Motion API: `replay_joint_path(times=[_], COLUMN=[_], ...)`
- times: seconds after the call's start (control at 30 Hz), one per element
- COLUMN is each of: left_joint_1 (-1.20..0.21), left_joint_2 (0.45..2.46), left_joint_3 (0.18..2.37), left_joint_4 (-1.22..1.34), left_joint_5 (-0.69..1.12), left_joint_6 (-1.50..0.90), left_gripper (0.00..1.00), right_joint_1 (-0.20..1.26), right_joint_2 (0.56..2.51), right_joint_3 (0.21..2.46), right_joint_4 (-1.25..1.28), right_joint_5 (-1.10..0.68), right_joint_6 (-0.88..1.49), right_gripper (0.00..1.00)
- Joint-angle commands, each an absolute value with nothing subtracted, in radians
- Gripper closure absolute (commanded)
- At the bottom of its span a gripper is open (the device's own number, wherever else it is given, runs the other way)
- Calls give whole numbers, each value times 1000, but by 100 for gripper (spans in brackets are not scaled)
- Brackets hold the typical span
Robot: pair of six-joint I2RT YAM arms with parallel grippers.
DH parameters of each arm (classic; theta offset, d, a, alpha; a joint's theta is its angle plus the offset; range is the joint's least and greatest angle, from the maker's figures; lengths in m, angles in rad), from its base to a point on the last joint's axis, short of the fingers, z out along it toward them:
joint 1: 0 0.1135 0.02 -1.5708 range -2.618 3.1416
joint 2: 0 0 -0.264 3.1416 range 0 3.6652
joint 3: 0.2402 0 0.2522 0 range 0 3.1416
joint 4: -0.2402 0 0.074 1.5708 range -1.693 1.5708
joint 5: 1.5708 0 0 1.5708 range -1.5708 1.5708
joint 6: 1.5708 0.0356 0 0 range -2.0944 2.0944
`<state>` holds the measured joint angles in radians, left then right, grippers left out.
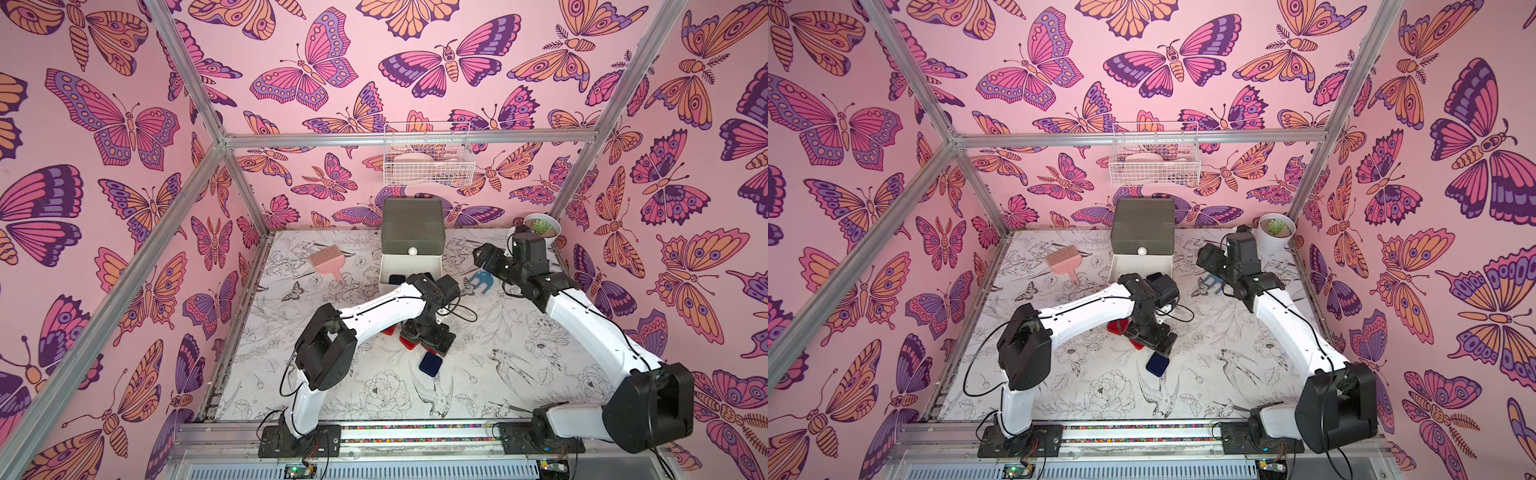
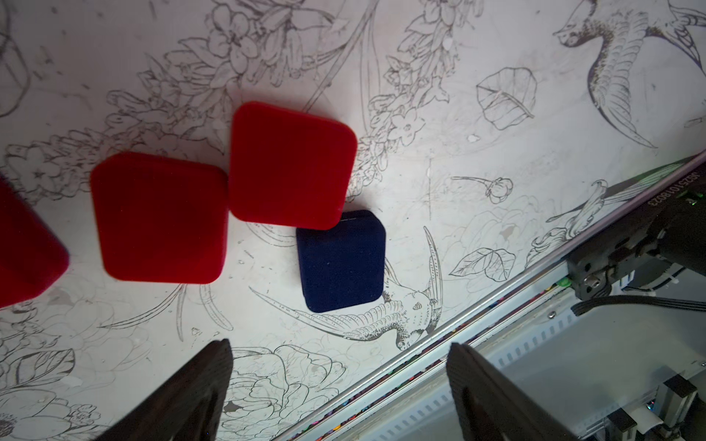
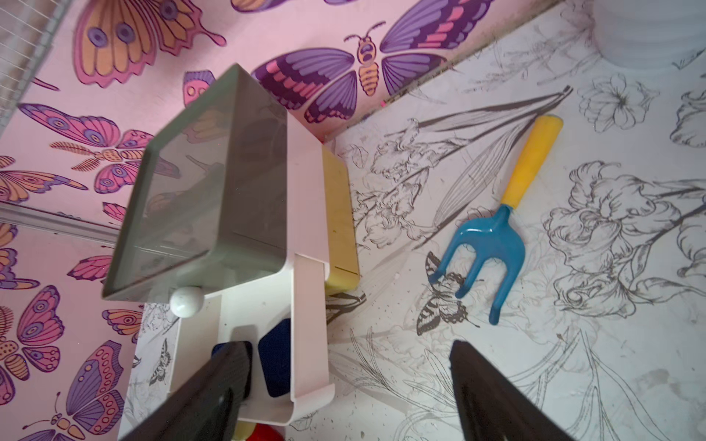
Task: Place the brooch boxes into the drawer by color
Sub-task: Pick up the brooch box from the center of the board.
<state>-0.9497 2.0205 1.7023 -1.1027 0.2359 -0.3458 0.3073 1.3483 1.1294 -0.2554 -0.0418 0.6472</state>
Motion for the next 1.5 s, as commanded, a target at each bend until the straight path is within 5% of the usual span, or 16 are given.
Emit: replay_joint_path(times=[0.0,0.63,0.93,1.07,1.47], left_joint_1=[-987,-1029,-1024,-1022,-1025], left_joint_2=[2043,2151,2181,2166,1999], left_joint_3=[1699,1663,1674,1654,1674], left_joint_4=[-1132,-1031,-1034,-1035,-1103], left_joint_5=[215,211,207,197,154], left_joint_6=[-369,-469,-478,-489,-509], left_gripper=[5,6,28,59,55], right_joint_1=[297,282,262,257,252], right_joint_2=[1309,1134,1099,1087,1054], right_joint_3=[1170,1183,1174,1166,1101], right_joint_4=[-325,-422,-440,-448,-411], right_joint_5=[-29,-69,-75,-71,-88], right_joint_6=[650,575,571,569,576], right_gripper=[12,11,11,11,11])
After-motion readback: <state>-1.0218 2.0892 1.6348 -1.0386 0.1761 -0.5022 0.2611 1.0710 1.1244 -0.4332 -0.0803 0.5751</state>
